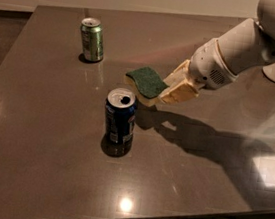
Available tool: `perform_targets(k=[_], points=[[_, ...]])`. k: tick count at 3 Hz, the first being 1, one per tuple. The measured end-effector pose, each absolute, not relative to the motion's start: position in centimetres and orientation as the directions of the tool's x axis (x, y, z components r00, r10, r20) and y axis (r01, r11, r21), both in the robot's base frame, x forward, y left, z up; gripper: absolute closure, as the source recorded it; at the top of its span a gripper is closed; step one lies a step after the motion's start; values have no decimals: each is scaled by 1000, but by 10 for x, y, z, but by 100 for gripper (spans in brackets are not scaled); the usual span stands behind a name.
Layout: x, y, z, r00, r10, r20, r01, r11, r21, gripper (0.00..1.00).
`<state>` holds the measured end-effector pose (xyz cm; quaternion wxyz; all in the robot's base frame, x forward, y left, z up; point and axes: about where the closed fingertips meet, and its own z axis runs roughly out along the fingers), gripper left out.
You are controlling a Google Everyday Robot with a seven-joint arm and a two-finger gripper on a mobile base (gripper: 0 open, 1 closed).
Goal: Move sponge near pepsi can
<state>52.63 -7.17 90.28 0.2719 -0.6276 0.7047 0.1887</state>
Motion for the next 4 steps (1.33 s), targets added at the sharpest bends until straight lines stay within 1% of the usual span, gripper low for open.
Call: perform_targets(k=[1, 2, 4], points=[[504, -70, 893, -25, -785, -619, -996, 73, -53, 100], [492, -68, 883, -9, -789, -614, -999, 39, -36, 86], [481, -62, 867, 1, -790, -613, -1000, 8, -13, 38]])
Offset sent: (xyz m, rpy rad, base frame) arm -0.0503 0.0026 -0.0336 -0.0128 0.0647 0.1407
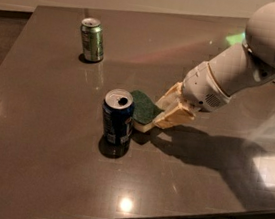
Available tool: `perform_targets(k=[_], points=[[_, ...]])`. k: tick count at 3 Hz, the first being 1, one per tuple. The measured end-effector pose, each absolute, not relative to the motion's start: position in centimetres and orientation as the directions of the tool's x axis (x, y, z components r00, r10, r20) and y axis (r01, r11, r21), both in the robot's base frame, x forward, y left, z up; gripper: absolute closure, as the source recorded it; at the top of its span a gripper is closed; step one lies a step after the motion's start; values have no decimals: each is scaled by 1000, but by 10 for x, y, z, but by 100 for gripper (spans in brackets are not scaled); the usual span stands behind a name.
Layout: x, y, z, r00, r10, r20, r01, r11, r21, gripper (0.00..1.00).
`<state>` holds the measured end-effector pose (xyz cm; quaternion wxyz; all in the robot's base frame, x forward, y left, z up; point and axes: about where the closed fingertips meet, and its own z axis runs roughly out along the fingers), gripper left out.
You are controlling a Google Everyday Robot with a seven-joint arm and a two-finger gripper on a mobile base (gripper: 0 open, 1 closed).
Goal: Move sponge near pepsi can
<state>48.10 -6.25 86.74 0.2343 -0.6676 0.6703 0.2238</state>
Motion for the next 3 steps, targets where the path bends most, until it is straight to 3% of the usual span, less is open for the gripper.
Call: perform_targets(k=[1, 2, 3], points=[[481, -61, 867, 3, -790, -613, -1000, 5, -12, 15], [480, -60, 867, 5, -791, -612, -1000, 3, -12, 0], [480, -60, 867, 5, -791, -612, -1000, 3, -12, 0]])
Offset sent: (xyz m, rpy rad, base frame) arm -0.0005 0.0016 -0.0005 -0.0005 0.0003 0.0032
